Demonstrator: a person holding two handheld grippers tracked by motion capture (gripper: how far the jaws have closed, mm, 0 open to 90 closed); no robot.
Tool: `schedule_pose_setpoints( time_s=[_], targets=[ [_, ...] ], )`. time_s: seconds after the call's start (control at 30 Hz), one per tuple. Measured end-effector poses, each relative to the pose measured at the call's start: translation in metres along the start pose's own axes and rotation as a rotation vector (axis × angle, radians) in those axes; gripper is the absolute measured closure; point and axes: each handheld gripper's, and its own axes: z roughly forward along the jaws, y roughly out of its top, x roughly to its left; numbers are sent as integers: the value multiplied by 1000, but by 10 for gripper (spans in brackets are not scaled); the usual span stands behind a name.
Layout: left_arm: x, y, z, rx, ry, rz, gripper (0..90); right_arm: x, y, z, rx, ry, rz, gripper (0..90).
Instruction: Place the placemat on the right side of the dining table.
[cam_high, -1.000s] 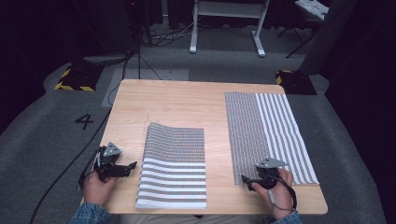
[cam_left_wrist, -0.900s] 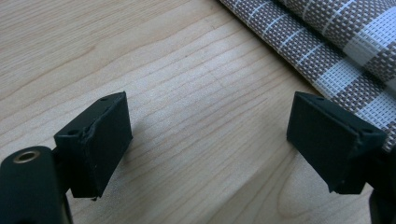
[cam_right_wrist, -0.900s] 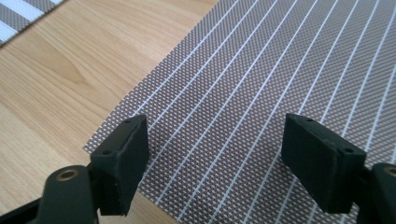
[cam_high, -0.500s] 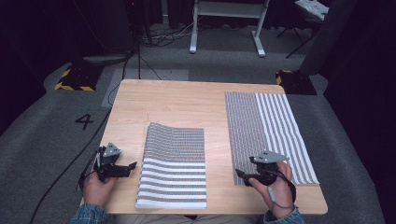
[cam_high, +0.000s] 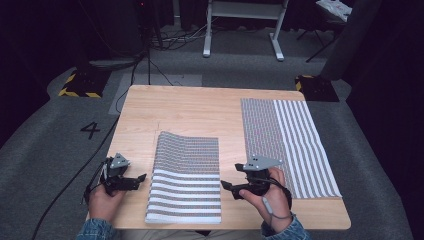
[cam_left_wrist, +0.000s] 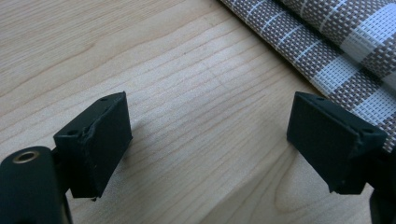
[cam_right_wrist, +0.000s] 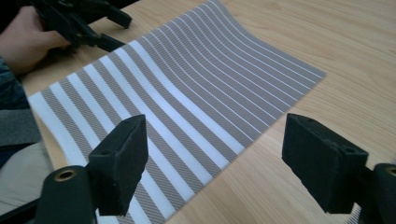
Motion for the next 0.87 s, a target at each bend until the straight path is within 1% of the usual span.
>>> schedule_pose_setpoints(
  time_s=[0.03,0.07,0.1,0.13,0.17,0.2,0.23,0.27,0.3,0.33,0.37,0.4,0.43,0.47,0.5,0.53,0.57,0.6,0.63,0.67,0.7,0.73,0.77,0.8,0.83,0.87],
  targets=[
    [0,0,0,1,5,-2,140,2,2,3,1,17,-5,226],
    [0,0,0,1,5,-2,139,2,2,3,1,17,-5,226],
    [0,0,0,2,3,-4,138,5,4,9,8,53,-13,239],
    [0,0,0,2,3,-4,137,6,5,13,26,73,-12,239],
    [0,0,0,1,3,-4,137,7,5,17,47,91,-19,282],
    [0,0,0,1,2,-4,136,9,5,20,60,103,-18,281],
    [0,1,0,1,6,-2,135,10,4,25,67,106,-22,274],
    [0,1,0,1,6,-2,134,10,4,25,67,106,-22,274],
    [0,1,0,1,2,-3,133,14,3,34,80,104,-29,259],
    [0,1,1,0,2,-1,131,17,3,38,84,103,-26,248],
    [0,1,1,0,3,0,130,19,3,43,89,96,-35,236],
    [0,1,1,0,3,0,130,19,3,43,89,96,-35,236],
    [0,1,1,0,3,0,130,25,2,52,93,81,-46,231],
    [0,1,1,0,3,0,130,25,2,52,93,81,-46,231],
    [0,1,1,1,3,0,130,31,2,61,98,82,-60,234],
    [0,1,1,1,3,0,130,31,2,61,98,82,-60,234],
    [0,1,1,1,3,0,130,34,0,71,102,86,-72,247],
    [0,1,1,1,3,0,130,34,0,71,102,86,-72,247],
    [0,1,1,1,3,0,130,37,-4,80,102,84,-68,239],
    [0,1,1,-1,4,0,130,37,-4,80,102,84,-68,239],
    [0,1,1,-1,3,-1,130,38,-8,89,97,71,-64,234],
    [0,1,1,-1,3,-1,130,38,-11,93,96,71,-64,232],
    [0,1,1,0,2,-1,130,38,-14,95,104,71,-54,229],
    [0,1,1,0,2,-1,130,38,-14,95,104,71,-54,229],
    [0,1,1,0,2,-1,130,37,-19,100,105,67,-57,217],
    [0,1,1,0,2,-1,130,37,-19,100,105,67,-57,217]
  ],
)
